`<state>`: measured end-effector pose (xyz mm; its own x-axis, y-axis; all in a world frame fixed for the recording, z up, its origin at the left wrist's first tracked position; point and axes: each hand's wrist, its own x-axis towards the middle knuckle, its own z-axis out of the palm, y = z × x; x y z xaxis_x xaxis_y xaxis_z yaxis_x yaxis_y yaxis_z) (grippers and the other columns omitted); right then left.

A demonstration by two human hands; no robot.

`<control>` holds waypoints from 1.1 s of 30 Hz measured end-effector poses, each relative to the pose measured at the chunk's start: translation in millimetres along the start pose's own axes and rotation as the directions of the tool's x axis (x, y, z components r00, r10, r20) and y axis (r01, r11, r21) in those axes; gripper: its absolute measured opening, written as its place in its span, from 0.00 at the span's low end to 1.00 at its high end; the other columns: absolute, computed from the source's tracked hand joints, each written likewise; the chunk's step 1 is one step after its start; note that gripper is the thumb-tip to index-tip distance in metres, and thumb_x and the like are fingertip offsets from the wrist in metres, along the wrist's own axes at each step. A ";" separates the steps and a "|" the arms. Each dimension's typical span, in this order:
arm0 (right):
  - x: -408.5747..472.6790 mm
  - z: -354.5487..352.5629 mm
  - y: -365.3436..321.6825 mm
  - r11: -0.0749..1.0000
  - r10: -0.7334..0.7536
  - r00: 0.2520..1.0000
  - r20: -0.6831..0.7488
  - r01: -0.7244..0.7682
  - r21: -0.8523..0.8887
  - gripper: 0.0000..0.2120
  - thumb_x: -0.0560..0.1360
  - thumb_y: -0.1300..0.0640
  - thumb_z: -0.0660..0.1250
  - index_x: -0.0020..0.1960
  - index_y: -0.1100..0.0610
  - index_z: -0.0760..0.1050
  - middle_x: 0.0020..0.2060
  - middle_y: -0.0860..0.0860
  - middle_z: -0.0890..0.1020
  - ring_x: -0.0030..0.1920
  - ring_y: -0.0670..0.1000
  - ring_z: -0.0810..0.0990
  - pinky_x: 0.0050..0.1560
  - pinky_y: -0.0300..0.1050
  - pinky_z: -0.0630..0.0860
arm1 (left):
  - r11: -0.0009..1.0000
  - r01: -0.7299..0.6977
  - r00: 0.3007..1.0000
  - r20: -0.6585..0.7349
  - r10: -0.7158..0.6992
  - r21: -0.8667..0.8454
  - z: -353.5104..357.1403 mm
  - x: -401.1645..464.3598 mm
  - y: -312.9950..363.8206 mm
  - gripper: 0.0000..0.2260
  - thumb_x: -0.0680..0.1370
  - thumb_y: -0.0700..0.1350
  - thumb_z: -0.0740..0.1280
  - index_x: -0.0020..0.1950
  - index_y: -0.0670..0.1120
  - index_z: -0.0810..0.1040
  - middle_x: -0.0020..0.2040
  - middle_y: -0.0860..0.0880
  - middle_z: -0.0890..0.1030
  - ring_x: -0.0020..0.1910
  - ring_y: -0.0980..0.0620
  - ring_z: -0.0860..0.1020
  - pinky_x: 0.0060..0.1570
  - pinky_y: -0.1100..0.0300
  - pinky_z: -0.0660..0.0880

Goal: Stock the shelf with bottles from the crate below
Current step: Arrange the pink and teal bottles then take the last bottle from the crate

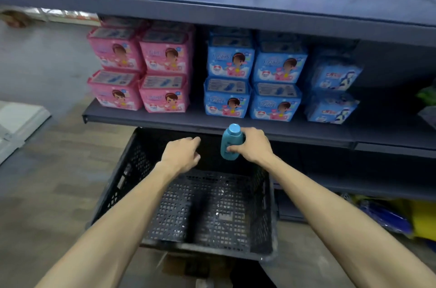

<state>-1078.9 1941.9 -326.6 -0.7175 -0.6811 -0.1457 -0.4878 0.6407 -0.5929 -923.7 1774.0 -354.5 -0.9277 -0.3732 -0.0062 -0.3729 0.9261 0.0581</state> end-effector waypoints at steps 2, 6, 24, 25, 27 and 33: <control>-0.8 -12.5 -9.5 1.000 -0.029 0.999 -0.024 0.029 -0.007 0.19 0.66 0.46 0.78 0.55 0.49 0.81 0.47 0.48 0.83 0.48 0.51 0.81 0.48 0.49 0.78 | 1.000 -0.010 0.999 -0.043 0.011 0.016 -13.4 1.6 -3.8 0.10 0.75 0.48 0.61 0.54 0.46 0.71 0.50 0.47 0.78 0.49 0.42 0.78 0.38 0.54 0.68; -0.8 -44.0 -29.8 0.997 -0.074 0.994 -0.077 0.072 -0.029 0.19 0.66 0.45 0.78 0.52 0.52 0.80 0.44 0.49 0.83 0.46 0.52 0.81 0.45 0.51 0.79 | 0.997 -0.059 0.988 -0.139 0.065 0.048 -50.4 8.0 -6.2 0.09 0.75 0.48 0.62 0.52 0.45 0.70 0.48 0.47 0.77 0.47 0.42 0.78 0.37 0.54 0.68; -21.5 -163.6 -81.5 0.975 -0.197 0.946 -0.257 0.163 -0.149 0.14 0.67 0.45 0.77 0.47 0.48 0.78 0.39 0.44 0.80 0.43 0.51 0.80 0.43 0.50 0.79 | 0.953 -0.204 0.897 -0.347 0.273 0.224 -178.6 56.2 26.7 0.10 0.75 0.47 0.62 0.54 0.45 0.71 0.48 0.48 0.78 0.47 0.43 0.79 0.36 0.55 0.68; -22.2 -168.3 -82.7 0.974 -0.202 0.943 -0.266 0.165 -0.155 0.13 0.67 0.45 0.77 0.46 0.48 0.77 0.39 0.44 0.79 0.43 0.50 0.79 0.43 0.49 0.78 | 0.950 -0.207 0.894 -0.350 0.281 0.233 -183.4 57.1 29.0 0.10 0.75 0.48 0.62 0.54 0.46 0.71 0.48 0.48 0.78 0.46 0.43 0.78 0.36 0.54 0.69; -23.9 -178.1 -85.1 0.973 -0.210 0.939 -0.272 0.175 -0.147 0.14 0.66 0.45 0.77 0.48 0.49 0.80 0.41 0.44 0.81 0.44 0.49 0.80 0.45 0.50 0.79 | 0.946 -0.217 0.889 -0.351 0.294 0.242 -192.5 59.1 32.7 0.11 0.75 0.48 0.62 0.55 0.46 0.70 0.47 0.48 0.78 0.46 0.44 0.78 0.37 0.54 0.71; -34.8 -212.2 -90.2 0.971 -0.229 0.940 -0.254 0.203 -0.124 0.19 0.64 0.45 0.79 0.51 0.50 0.83 0.44 0.45 0.85 0.45 0.47 0.83 0.50 0.52 0.81 | 0.929 -0.265 0.862 -0.367 0.348 0.260 -220.3 64.3 42.1 0.08 0.75 0.48 0.62 0.51 0.46 0.69 0.46 0.49 0.78 0.44 0.44 0.78 0.36 0.55 0.70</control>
<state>-1115.4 1983.0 -100.0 -0.6886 -0.6971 0.1998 -0.6813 0.5276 -0.5074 -995.6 1776.6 -132.5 -0.9240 -0.0198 0.3818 -0.1050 0.9734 -0.2037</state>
